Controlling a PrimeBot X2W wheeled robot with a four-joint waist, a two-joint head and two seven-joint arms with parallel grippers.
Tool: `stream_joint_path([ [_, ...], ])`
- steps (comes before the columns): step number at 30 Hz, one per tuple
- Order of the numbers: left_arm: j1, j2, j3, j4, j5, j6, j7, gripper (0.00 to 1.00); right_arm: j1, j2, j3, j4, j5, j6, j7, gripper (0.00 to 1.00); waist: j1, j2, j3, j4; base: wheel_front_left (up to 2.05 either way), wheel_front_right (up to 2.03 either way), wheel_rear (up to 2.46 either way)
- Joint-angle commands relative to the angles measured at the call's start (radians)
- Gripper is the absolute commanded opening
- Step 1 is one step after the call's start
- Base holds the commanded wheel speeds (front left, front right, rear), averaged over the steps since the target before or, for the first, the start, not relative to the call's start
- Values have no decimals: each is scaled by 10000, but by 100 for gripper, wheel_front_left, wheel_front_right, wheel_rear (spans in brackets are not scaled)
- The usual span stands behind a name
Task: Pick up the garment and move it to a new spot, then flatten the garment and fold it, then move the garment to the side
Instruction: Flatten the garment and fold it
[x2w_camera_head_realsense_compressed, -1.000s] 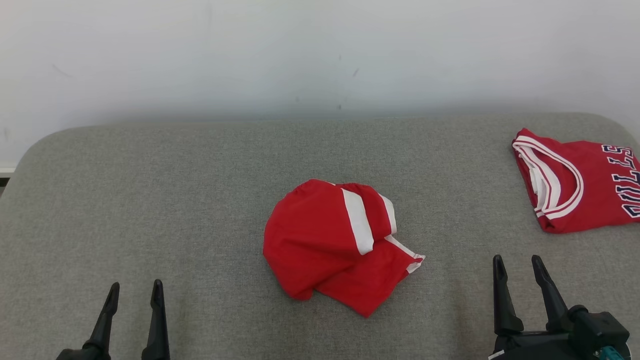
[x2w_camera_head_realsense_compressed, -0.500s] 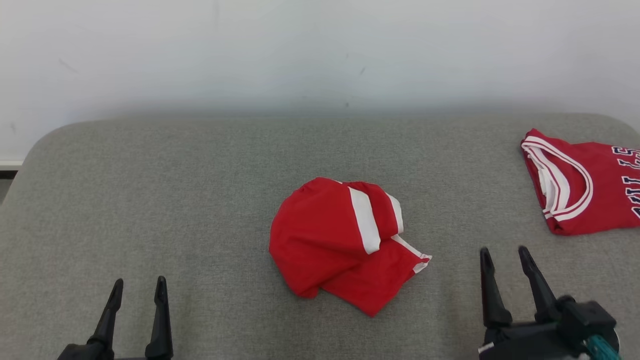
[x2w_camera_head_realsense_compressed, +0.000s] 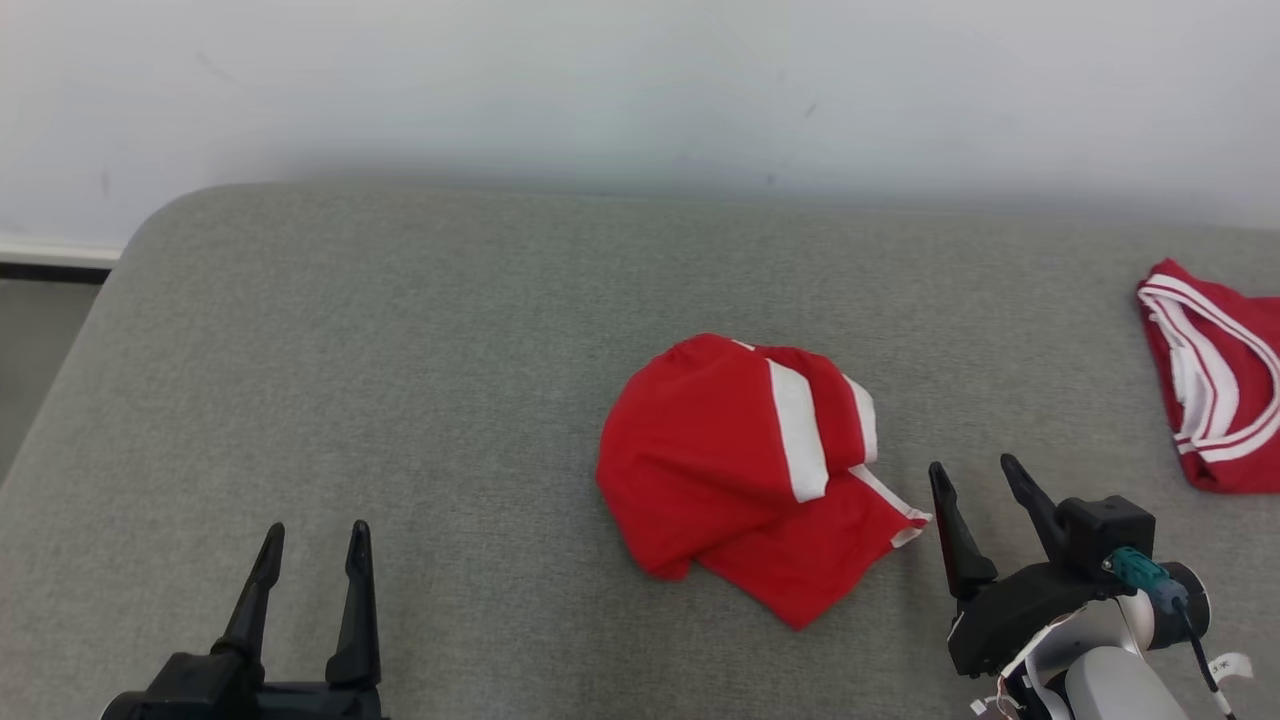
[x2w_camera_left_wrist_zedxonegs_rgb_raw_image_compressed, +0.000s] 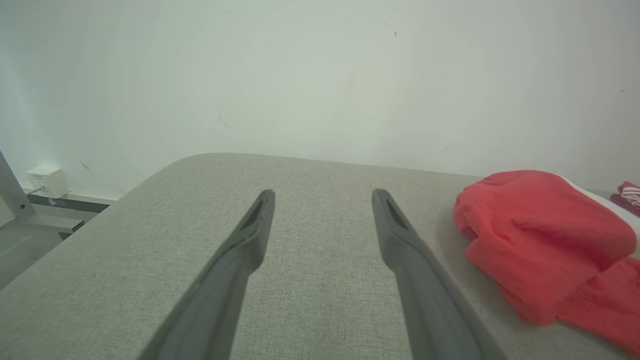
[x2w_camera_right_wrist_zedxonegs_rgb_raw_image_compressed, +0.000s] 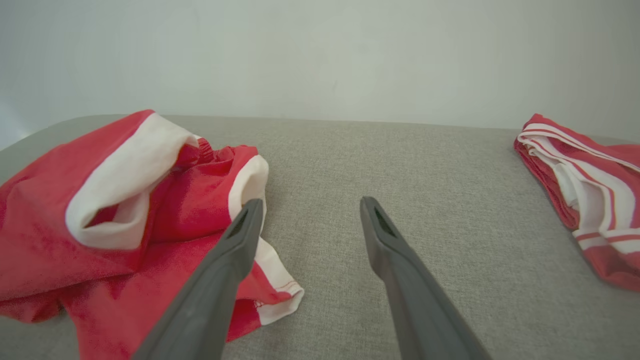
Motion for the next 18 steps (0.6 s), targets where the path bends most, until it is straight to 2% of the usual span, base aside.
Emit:
stream_joint_path([
  [1,-171,-65,-44,33,70,-14,-29,100,-183,-100,28,228,33,-24,-12,100,-1,-1,209,322,0,0,0],
  [7,-332,-121,-209,94,36,-15,-30,100,-835,-179,197,2158,86,-24,-99,100,-1,-1,481,810,0,0,0],
  [12,-404,-96,-194,171,-14,-15,-30,100,-1064,-57,462,3173,243,-24,-65,100,-1,-1,562,935,0,0,0],
  [13,-429,-91,-189,175,-26,-15,-30,100,-1095,-21,571,3367,309,-24,-2,43,-1,-1,563,941,0,0,0],
  [14,-441,-85,-168,183,-32,-15,-30,100,-1066,34,687,3492,391,-24,37,0,-1,-1,560,938,0,0,0],
  [18,-488,-106,-165,240,-22,-15,-30,100,-1358,-225,772,3723,609,-26,-287,0,-1,-1,532,909,0,0,0],
])
